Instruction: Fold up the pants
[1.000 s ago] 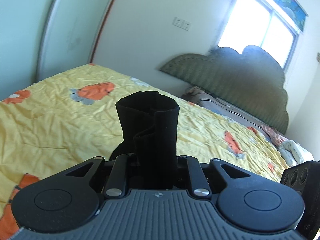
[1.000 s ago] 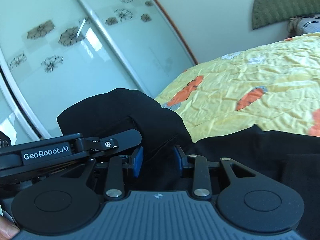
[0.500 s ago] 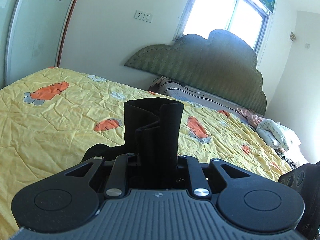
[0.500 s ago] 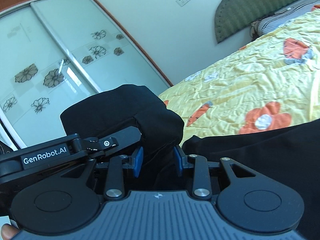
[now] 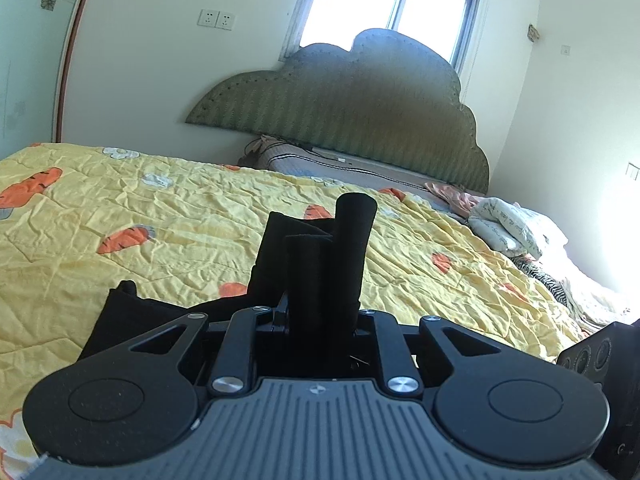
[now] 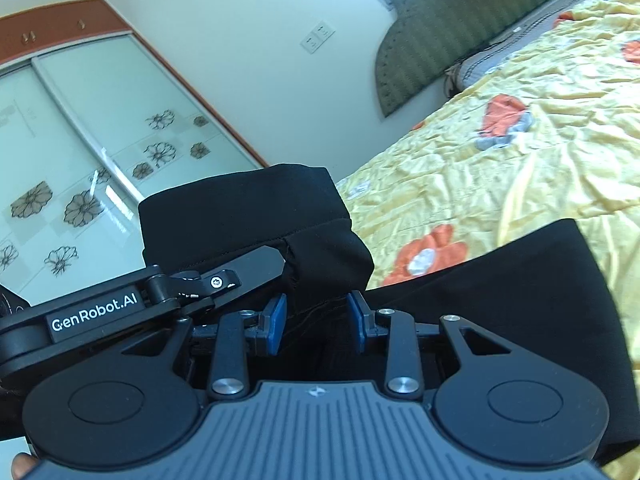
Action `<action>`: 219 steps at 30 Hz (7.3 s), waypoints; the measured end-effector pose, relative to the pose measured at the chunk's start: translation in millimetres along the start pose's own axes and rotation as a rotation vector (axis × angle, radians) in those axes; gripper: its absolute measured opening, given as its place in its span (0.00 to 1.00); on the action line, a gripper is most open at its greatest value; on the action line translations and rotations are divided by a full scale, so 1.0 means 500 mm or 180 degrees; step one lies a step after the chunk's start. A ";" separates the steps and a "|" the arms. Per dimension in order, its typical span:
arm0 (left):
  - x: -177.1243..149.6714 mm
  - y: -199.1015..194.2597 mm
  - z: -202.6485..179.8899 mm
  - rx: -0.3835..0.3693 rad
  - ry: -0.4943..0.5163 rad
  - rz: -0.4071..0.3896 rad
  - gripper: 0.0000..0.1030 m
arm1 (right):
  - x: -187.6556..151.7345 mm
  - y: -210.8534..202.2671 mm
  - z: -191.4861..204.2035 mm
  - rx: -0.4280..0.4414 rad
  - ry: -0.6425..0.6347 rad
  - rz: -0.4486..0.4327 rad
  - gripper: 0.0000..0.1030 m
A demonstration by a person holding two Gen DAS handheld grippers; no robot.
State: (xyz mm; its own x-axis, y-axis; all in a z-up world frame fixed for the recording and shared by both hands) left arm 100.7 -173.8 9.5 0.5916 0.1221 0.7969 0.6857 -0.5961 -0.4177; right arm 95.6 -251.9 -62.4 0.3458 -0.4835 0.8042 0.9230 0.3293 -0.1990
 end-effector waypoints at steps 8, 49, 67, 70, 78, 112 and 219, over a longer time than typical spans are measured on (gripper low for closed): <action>-0.046 0.055 -0.058 -0.0142 0.0123 0.0174 0.18 | -0.003 -0.046 -0.077 -0.0226 0.0095 -0.0072 0.32; -0.193 0.104 -0.150 -0.0587 0.0507 0.0820 0.47 | -0.008 -0.227 -0.260 -0.1323 0.0175 -0.0003 0.45; 0.003 0.147 0.209 0.1077 0.0111 0.0586 0.62 | -0.026 -0.196 -0.129 -0.0411 0.0315 0.0213 0.56; -0.021 0.150 0.215 0.1098 0.0168 0.0617 0.62 | -0.046 -0.189 -0.146 -0.0595 0.0280 0.0347 0.56; -0.025 0.154 0.216 0.1109 0.0107 0.0582 0.67 | -0.056 -0.152 -0.146 -0.0444 0.0333 0.0402 0.56; -0.036 0.117 0.183 0.1046 0.0192 0.0603 0.74 | 0.051 -0.061 -0.084 -0.1061 -0.1616 0.0752 0.19; 0.184 0.170 0.482 0.0687 -0.0330 0.0538 0.17 | 0.086 0.358 -0.138 -0.0024 -0.0520 0.1069 0.30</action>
State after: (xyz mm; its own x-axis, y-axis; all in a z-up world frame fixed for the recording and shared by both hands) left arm 315.5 -22.1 -57.7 0.7378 0.1225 0.6639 0.6415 -0.4337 -0.6328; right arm 287.3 -269.7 -101.8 0.5987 -0.2135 0.7720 0.7641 0.4414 -0.4705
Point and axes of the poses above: each gripper's, at about its wrist camera, not at the fingertips, and y roughly the way its jaws point, z to its left, x to its top, the point moved 10 cm from there along y, roughly the way its jaws point, and after that the axes turned 13 degrees about -y, right-handed, at the moved point
